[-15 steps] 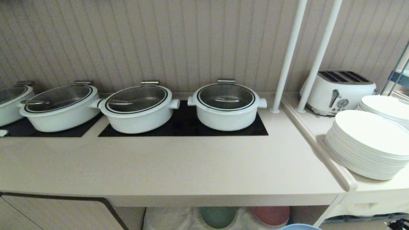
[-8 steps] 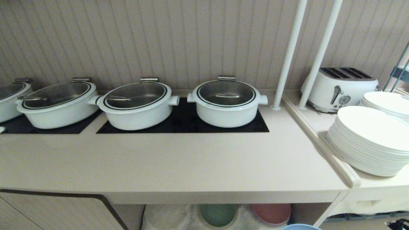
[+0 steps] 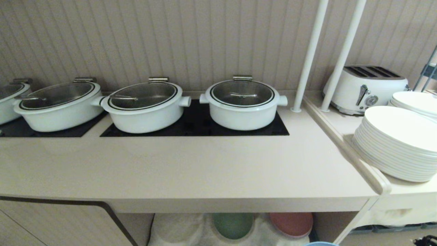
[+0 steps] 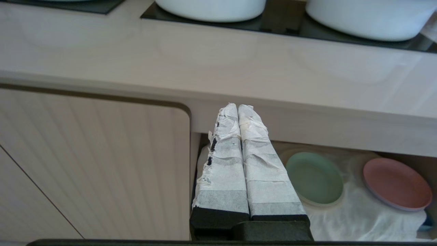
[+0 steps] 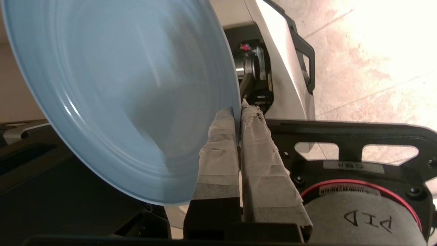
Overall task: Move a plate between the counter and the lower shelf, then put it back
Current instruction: Put the plate in the cupboard
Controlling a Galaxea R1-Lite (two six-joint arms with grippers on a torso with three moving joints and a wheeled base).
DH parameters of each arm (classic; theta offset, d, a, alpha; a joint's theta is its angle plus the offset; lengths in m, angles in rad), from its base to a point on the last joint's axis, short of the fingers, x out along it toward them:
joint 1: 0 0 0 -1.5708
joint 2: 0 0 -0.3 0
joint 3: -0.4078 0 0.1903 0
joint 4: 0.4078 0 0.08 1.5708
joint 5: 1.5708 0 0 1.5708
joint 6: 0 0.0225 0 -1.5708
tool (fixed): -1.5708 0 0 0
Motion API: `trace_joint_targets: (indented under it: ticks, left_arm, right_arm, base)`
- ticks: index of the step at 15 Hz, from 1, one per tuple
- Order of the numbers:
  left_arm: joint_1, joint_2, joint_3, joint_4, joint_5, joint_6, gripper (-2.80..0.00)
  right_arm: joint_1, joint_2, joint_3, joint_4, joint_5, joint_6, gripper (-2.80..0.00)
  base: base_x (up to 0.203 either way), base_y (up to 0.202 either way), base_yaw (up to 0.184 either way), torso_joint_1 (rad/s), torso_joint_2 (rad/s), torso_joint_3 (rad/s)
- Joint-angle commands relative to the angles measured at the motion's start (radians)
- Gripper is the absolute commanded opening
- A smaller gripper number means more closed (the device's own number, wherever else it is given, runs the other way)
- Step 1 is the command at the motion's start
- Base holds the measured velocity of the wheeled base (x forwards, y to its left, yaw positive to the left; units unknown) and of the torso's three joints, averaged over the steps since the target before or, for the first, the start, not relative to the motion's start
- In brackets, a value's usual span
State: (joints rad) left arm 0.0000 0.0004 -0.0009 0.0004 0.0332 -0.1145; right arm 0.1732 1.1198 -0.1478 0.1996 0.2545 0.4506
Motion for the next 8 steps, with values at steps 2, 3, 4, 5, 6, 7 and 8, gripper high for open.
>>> trace_joint_targets:
  ticks: [2, 3, 4, 5, 6, 7, 8]
  left_arm:
    - [0.0, 0.0, 0.0, 0.0, 0.001, -0.001, -2.8]
    - [0.0, 0.0, -0.001, 0.0, 0.001, -0.001, -2.8]
    - [0.0, 0.0, 0.0, 0.0, 0.001, -0.001, -2.8]
    - [0.0, 0.0, 0.0, 0.0, 0.001, -0.001, -2.8]
    - [0.0, 0.0, 0.001, 0.0, 0.001, -0.001, -2.8]
    - [0.0, 0.0, 0.001, 0.0, 0.001, -0.001, -2.8]
    - [0.0, 0.0, 0.0, 0.0, 0.001, -0.001, -2.8]
  right_arm:
    - [0.002, 0.002, 0.007, 0.0, 0.002, 0.002, -2.8]
    - [0.0, 0.002, 0.007, 0.0, 0.002, 0.0, -2.8]
    - [0.0, 0.002, 0.007, 0.0, 0.002, 0.0, -2.8]
    - [0.002, 0.002, 0.007, 0.0, 0.002, 0.0, -2.8]
    - [0.002, 0.002, 0.007, 0.0, 0.002, 0.0, -2.8]
    - [0.001, 0.002, 0.007, 0.0, 0.002, 0.0, -2.8]
    - [0.002, 0.002, 0.007, 0.0, 0.002, 0.0, -2.8]
  base:
    - [0.0, 0.0, 0.0, -0.149, 0.31, 0.157]
    - [0.0, 0.0, 0.0, -0.159, 0.35, 0.159]
    - [0.0, 0.0, 0.0, -0.163, 0.31, 0.154]
    - [0.0, 0.0, 0.0, -0.159, 0.32, 0.166]
    - [0.0, 0.0, 0.0, -0.16, 0.34, 0.168]
    - [0.0, 0.0, 0.0, -0.153, 0.31, 0.168]
    - [0.0, 0.0, 0.0, -0.157, 0.34, 0.157]
